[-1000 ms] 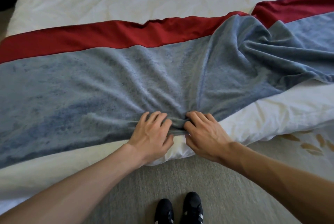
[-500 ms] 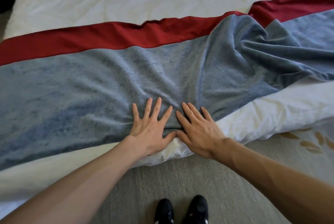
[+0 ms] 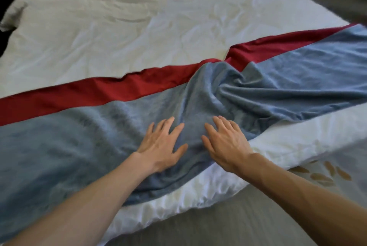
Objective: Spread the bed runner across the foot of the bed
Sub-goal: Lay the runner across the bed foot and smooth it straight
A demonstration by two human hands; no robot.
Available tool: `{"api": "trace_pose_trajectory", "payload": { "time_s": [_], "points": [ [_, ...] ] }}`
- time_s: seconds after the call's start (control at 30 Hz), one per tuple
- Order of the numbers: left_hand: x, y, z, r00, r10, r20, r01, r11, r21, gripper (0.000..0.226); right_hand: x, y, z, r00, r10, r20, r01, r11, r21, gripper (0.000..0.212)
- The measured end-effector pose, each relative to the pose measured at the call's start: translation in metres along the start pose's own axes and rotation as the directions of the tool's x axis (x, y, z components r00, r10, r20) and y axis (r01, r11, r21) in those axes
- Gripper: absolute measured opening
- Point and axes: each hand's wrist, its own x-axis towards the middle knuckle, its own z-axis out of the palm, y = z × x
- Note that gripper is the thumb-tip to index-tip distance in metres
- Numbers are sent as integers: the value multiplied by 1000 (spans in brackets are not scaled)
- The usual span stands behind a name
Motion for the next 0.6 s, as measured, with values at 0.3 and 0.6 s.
{"api": "trace_pose_trajectory", "payload": {
  "time_s": [0.3,0.6],
  "points": [
    [95,49,-21,998,68,-14,-68,998,-18,69,26,98,-24,996,93,-9,-94,994,-48,43],
    [213,26,-24,997,-44,-67,36,993,-109,67,137,180,-24,999,26,30,-23,995,-100,34]
  ]
}}
